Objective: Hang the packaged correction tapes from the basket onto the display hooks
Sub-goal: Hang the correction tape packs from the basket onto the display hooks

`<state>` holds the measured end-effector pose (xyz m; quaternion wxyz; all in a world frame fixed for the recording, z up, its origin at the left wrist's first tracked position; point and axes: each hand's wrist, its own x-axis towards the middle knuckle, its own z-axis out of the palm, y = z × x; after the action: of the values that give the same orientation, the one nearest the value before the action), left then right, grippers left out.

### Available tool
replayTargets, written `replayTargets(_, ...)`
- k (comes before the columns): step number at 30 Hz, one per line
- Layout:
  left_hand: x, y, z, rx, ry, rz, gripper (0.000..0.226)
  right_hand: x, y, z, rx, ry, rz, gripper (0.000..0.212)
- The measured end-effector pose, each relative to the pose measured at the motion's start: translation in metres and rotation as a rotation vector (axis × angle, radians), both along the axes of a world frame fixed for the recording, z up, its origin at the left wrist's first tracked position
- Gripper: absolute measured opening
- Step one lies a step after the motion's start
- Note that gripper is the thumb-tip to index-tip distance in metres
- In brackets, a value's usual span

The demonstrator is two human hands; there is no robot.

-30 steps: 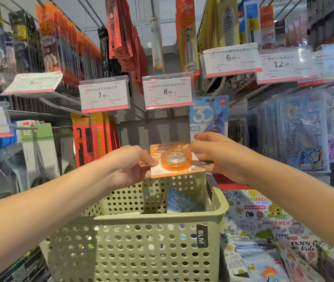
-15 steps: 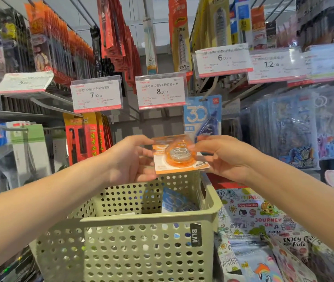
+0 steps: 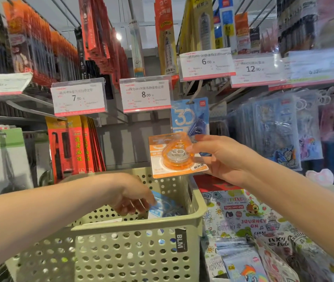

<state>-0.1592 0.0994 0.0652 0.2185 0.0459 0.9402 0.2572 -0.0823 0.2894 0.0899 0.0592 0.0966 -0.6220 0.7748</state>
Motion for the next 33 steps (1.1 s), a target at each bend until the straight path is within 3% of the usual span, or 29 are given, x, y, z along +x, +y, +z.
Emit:
replayTargets(2,-0.001,0.0,-0.002,0.007,0.009,-0.016,0.018,-0.001,0.002,-0.001,0.007,-0.002,-0.001,0.048)
replayTargets(7,-0.002,-0.003,0.0,0.201,-0.105,0.004,0.014,-0.001,0.003,-0.002,0.06,0.005,-0.017,0.049)
replayTargets(10,0.0,-0.005,0.005,0.377,-0.201,0.015,0.015,0.0,0.003,-0.003,0.06,-0.001,-0.007,0.029)
replayTargets(13,0.002,-0.007,0.011,0.529,-0.203,0.019,0.018,0.0,0.002,-0.004,0.055,0.003,0.008,0.025)
replayTargets(19,0.009,-0.015,0.025,0.607,0.019,0.047,0.034,0.002,0.004,-0.003,0.063,0.001,0.015,0.021)
replayTargets(23,0.007,-0.027,0.031,0.616,0.145,0.166,0.019,0.008,0.008,-0.001,0.014,0.018,0.017,0.02)
replayTargets(26,0.006,-0.035,0.032,0.612,0.228,0.274,0.012,0.009,0.011,-0.001,-0.004,0.03,0.009,0.049)
replayTargets(33,0.019,-0.041,0.041,0.747,0.386,0.405,0.021,0.021,0.018,0.0,-0.002,0.076,0.002,0.068)
